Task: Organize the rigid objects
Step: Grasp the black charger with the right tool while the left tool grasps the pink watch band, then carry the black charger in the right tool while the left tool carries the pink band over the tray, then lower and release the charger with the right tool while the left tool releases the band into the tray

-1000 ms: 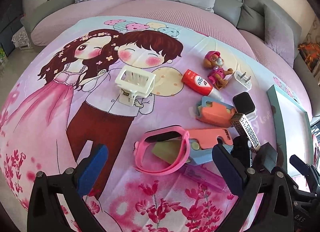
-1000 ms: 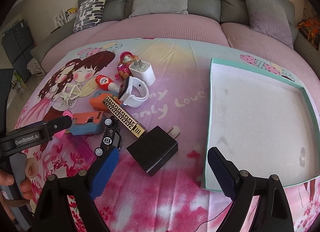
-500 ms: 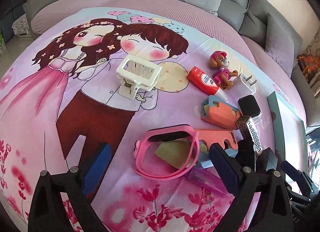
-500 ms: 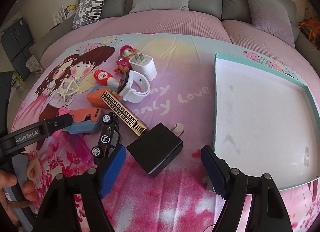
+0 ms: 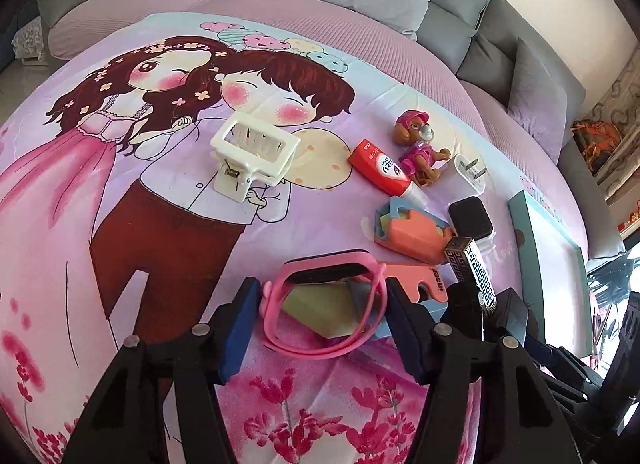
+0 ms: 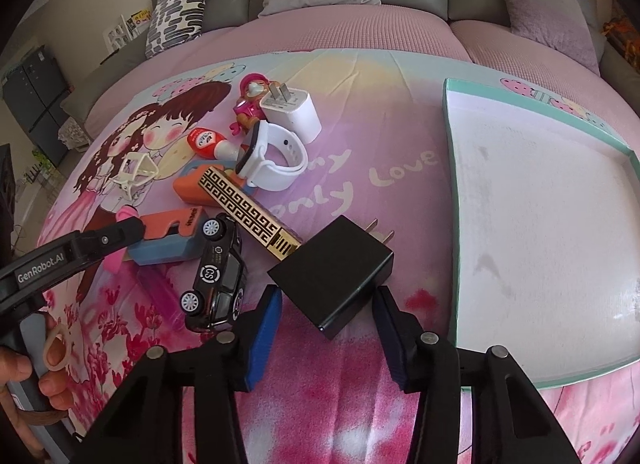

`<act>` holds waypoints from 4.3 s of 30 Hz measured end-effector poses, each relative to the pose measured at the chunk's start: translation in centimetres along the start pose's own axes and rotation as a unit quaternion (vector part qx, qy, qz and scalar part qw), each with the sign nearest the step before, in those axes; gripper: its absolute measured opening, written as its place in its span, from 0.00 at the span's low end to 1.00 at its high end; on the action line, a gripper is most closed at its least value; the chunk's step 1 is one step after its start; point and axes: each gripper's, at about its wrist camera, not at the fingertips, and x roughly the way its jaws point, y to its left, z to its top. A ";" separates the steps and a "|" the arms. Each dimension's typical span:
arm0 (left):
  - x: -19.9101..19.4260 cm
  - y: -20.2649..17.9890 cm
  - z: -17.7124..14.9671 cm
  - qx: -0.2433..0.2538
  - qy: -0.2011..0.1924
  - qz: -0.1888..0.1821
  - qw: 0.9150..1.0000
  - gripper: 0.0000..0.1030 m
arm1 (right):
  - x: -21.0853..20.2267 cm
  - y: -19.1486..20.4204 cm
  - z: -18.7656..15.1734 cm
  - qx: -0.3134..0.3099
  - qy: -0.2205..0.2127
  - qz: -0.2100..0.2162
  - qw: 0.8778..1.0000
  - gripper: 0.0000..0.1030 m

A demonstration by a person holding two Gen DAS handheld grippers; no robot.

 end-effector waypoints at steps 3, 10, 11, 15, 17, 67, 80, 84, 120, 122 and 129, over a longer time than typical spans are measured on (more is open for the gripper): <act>-0.3 -0.1 0.0 0.004 -0.002 0.008 1.000 0.61 | -0.1 -0.3 0.0 0.007 -0.002 0.006 1.000 0.41; -2.3 0.1 0.7 -0.004 -0.024 0.025 0.999 0.61 | 0.0 0.0 0.1 0.004 -0.001 -0.001 1.000 0.42; -2.6 0.0 1.0 -0.007 -0.027 0.030 0.999 0.61 | 0.0 0.0 0.2 0.007 0.000 -0.002 1.000 0.43; -3.3 -0.9 2.3 -0.015 -0.040 0.053 0.998 0.61 | 0.3 -0.3 0.5 0.022 0.002 -0.001 1.000 0.59; -3.5 -1.5 3.0 -0.025 -0.045 0.059 0.997 0.61 | 0.1 -0.4 0.7 0.026 -0.004 -0.001 1.000 0.59; 0.8 -6.7 1.8 -0.019 -0.040 0.077 0.996 0.62 | 2.6 -1.5 5.3 0.037 -0.049 -0.005 0.998 0.51; -0.1 -7.1 1.9 -0.015 -0.053 0.075 0.996 0.62 | -1.3 -2.5 5.5 0.053 -0.101 0.004 0.993 0.50; -0.2 -7.6 2.0 -0.009 -0.055 0.074 0.996 0.62 | -2.2 -2.7 5.6 0.051 -0.109 -0.006 0.993 0.50; 5.3 -28.6 -0.1 0.232 0.017 -0.014 0.972 0.62 | -5.7 -20.0 2.5 0.243 -0.079 -0.145 0.956 0.50; 6.1 -29.7 -0.1 0.241 0.022 -0.014 0.970 0.62 | -5.9 -20.6 2.3 0.250 -0.078 -0.151 0.953 0.50; 8.3 -32.5 -0.1 0.255 0.043 -0.017 0.966 0.62 | -6.2 -22.4 1.7 0.269 -0.079 -0.161 0.946 0.50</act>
